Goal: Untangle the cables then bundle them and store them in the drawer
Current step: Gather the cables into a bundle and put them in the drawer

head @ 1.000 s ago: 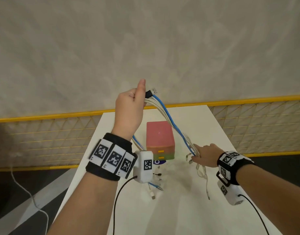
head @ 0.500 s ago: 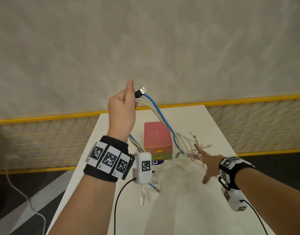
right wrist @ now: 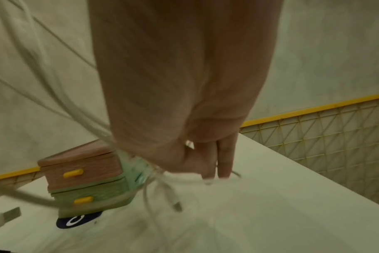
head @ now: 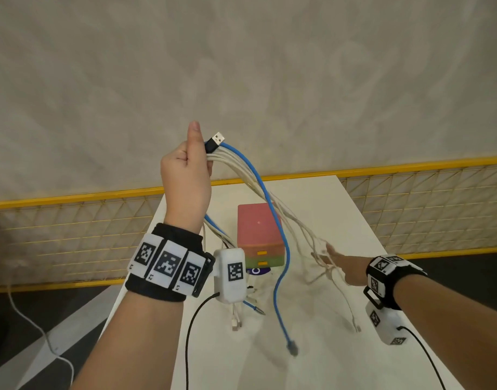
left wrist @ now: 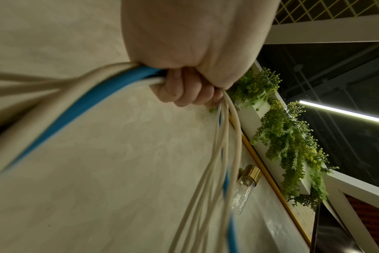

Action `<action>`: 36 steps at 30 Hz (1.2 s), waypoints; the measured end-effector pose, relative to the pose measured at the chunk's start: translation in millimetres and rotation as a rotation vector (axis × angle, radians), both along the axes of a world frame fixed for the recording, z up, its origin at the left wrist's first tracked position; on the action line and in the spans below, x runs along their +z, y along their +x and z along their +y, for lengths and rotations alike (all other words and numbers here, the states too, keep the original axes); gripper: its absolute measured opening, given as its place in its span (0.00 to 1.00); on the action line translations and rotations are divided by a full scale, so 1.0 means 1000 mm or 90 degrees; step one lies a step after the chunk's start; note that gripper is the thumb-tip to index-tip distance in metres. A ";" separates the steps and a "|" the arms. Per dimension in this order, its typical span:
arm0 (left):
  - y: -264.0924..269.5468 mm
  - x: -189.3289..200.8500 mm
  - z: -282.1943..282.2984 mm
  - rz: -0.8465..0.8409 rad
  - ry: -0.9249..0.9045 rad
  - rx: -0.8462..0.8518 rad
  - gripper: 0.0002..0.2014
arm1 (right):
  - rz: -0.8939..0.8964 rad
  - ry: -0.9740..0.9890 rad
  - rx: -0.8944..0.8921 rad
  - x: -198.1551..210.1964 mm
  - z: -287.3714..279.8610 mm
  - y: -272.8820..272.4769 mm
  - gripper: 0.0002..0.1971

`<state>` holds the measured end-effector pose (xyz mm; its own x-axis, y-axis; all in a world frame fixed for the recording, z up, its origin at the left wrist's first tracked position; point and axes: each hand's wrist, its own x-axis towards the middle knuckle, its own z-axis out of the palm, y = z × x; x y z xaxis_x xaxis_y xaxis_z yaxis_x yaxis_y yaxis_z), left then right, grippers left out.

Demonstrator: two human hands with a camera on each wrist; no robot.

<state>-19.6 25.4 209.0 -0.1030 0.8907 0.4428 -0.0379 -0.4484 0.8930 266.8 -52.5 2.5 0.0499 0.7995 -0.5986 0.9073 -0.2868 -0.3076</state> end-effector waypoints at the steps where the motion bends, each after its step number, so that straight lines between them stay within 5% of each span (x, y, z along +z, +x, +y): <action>1: -0.001 0.001 0.001 0.001 0.001 -0.001 0.26 | 0.026 0.022 -0.008 -0.004 0.001 0.000 0.41; 4: 0.000 0.001 0.001 0.031 0.006 -0.013 0.27 | 0.126 0.068 -0.101 -0.009 0.002 -0.001 0.34; 7: 0.004 -0.002 -0.003 0.045 0.006 -0.018 0.29 | 0.095 0.073 -0.157 -0.008 0.005 -0.004 0.32; 12: 0.007 -0.005 -0.004 0.086 0.021 -0.012 0.28 | -0.002 0.101 -0.058 0.008 0.010 -0.011 0.11; 15: 0.010 -0.011 -0.003 0.191 0.062 0.003 0.27 | 0.006 0.278 -0.105 0.038 0.015 -0.019 0.14; 18: 0.016 -0.022 0.000 0.339 0.095 0.031 0.18 | 0.219 0.537 -0.165 0.074 0.022 -0.039 0.13; 21: 0.026 -0.038 -0.002 0.429 0.074 0.007 0.12 | 0.333 0.677 -0.055 0.125 0.021 -0.071 0.22; 24: 0.036 -0.050 -0.010 0.494 0.052 -0.036 0.18 | 0.176 0.669 0.164 0.157 0.023 -0.100 0.36; 26: 0.039 -0.054 -0.013 0.496 0.025 -0.057 0.24 | 0.053 0.619 0.191 0.160 0.030 -0.114 0.40; 30: 0.040 -0.062 -0.012 0.455 0.025 -0.147 0.34 | 0.003 0.658 0.098 0.144 0.039 -0.131 0.33; 34: 0.031 -0.094 -0.006 0.319 -0.010 -0.264 0.23 | 0.131 0.702 -0.047 0.142 0.046 -0.115 0.22; 36: 0.020 -0.125 -0.006 0.355 -0.079 -0.285 0.15 | 0.232 0.774 -0.182 0.149 0.051 -0.093 0.19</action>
